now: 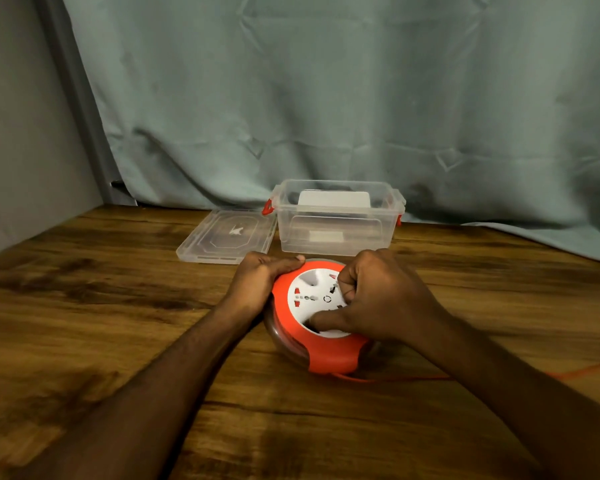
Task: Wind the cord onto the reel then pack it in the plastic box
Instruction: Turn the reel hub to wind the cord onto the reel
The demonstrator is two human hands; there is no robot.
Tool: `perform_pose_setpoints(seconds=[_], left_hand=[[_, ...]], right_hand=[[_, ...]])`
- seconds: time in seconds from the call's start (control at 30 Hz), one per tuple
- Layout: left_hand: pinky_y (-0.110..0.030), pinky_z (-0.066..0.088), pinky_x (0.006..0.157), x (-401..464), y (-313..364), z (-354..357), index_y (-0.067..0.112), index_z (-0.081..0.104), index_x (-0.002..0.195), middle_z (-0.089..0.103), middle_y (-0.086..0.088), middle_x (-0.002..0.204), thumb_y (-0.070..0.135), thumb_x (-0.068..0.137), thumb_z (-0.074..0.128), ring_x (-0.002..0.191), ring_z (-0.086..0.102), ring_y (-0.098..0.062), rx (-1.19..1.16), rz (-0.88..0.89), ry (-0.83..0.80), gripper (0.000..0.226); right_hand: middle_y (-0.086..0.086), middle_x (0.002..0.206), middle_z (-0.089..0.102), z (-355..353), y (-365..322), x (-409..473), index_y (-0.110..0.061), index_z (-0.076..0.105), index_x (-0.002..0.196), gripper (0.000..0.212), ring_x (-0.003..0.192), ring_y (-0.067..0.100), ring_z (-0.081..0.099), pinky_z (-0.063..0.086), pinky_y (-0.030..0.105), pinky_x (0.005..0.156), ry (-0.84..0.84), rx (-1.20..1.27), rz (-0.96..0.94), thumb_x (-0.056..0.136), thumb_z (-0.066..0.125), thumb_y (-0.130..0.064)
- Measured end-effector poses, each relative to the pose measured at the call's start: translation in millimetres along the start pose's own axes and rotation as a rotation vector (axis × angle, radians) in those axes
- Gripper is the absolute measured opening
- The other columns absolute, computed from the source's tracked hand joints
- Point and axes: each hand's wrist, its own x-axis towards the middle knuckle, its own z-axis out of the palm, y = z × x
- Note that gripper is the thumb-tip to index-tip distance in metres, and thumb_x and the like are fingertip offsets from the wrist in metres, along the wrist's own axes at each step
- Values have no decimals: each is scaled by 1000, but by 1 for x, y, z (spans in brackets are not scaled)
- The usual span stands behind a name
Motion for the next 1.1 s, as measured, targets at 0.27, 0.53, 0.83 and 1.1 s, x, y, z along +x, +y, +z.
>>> perform_pose_setpoints(seconds=[0.27,0.53,0.83,1.1], left_hand=[[-39,60,71,-2,2,2,-11,77,92,76,-30,87,19,92,72,74,73,-39,8,-1,-7,30],[-34,55,63,-1,-1,1,-17,73,88,73,-35,83,19,91,72,63,69,-34,20,47,6,36],[-37,55,65,-1,0,3,-11,74,78,73,-32,78,21,90,74,59,69,-33,47,50,-24,34],[-29,53,58,0,-1,3,5,77,64,72,-21,66,16,90,73,52,65,-27,35,63,-33,29]], right_hand=[[-9,51,43,12,-9,-3,-20,40,46,63,64,8,54,34,25,58,107,-52,-75,77,75,-62],[-32,84,58,-26,18,0,-35,59,108,39,75,-18,52,33,8,53,-71,-64,-372,75,80,-31],[-20,116,67,-30,32,5,-45,41,115,73,100,5,70,64,26,67,-222,179,-268,66,93,-30],[-9,79,67,-22,21,1,-33,46,88,59,67,2,62,50,24,53,-112,32,-275,58,93,-50]])
